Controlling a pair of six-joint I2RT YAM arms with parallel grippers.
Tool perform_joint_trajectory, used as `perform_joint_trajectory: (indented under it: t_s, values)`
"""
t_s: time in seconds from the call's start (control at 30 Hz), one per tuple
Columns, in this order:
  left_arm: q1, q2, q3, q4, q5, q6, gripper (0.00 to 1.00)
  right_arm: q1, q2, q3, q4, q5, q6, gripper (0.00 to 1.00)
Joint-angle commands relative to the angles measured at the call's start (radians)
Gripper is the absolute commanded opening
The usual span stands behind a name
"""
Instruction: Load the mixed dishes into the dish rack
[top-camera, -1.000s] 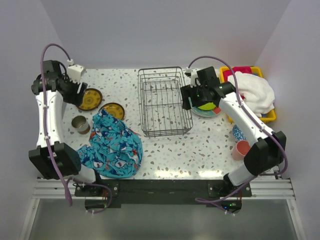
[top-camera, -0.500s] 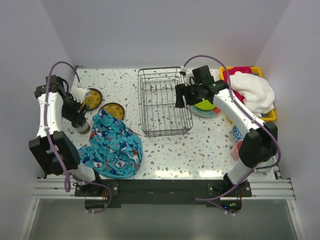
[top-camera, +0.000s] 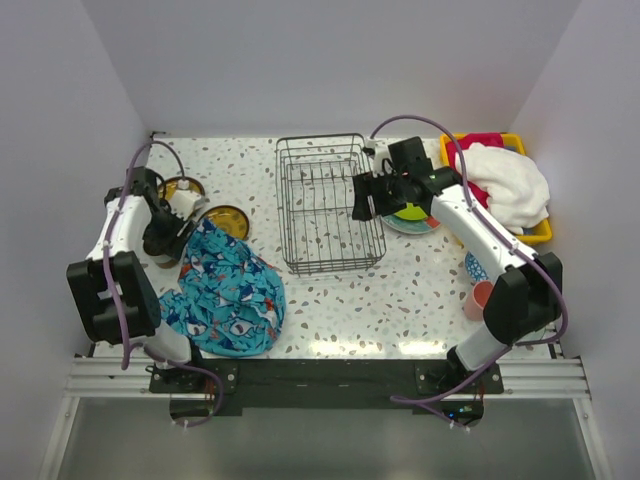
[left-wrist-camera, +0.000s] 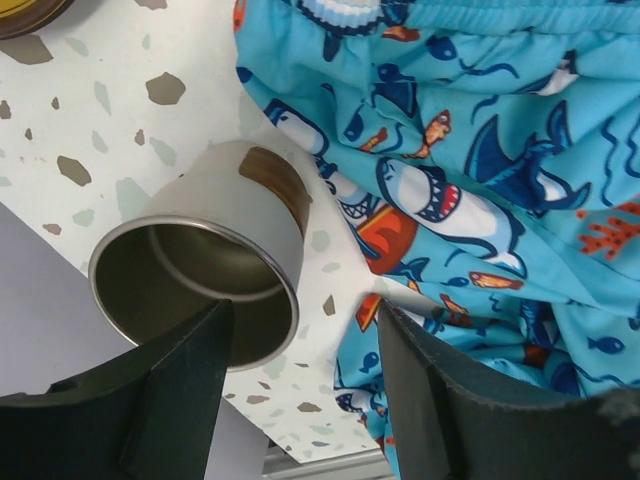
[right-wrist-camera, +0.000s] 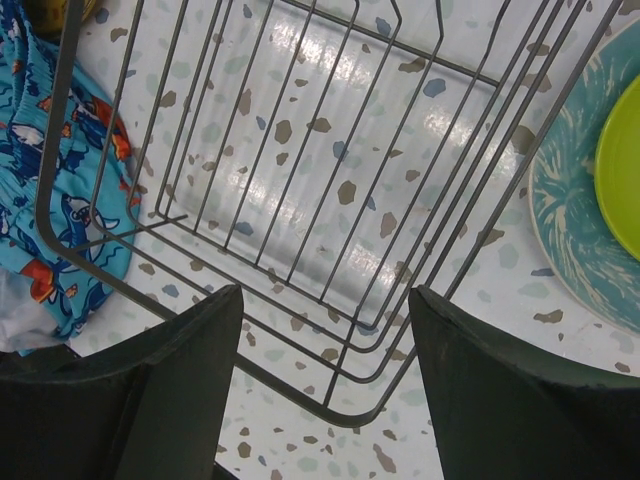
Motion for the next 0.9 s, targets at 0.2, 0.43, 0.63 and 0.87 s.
perform_joint_trajectory:
  t_s: [0.2, 0.43, 0.63, 0.87]
  values:
    - [-0.001, 0.01, -0.069, 0.155, -0.038, -0.018, 0.42, 0.002, -0.009, 0.042, 0.032, -0.02, 0.004, 0.7]
    - [-0.001, 0.014, -0.083, 0.15, -0.029, -0.004, 0.06, 0.003, 0.051, 0.124, 0.024, -0.069, -0.006, 0.71]
    - [-0.027, -0.08, 0.142, -0.097, 0.052, 0.028, 0.0, 0.003, 0.091, 0.229, 0.043, -0.157, -0.007, 0.72]
    - [-0.297, -0.417, 0.062, 0.274, -0.014, 0.12, 0.0, -0.017, 0.226, 0.372, 0.163, -0.353, 0.257, 0.76]
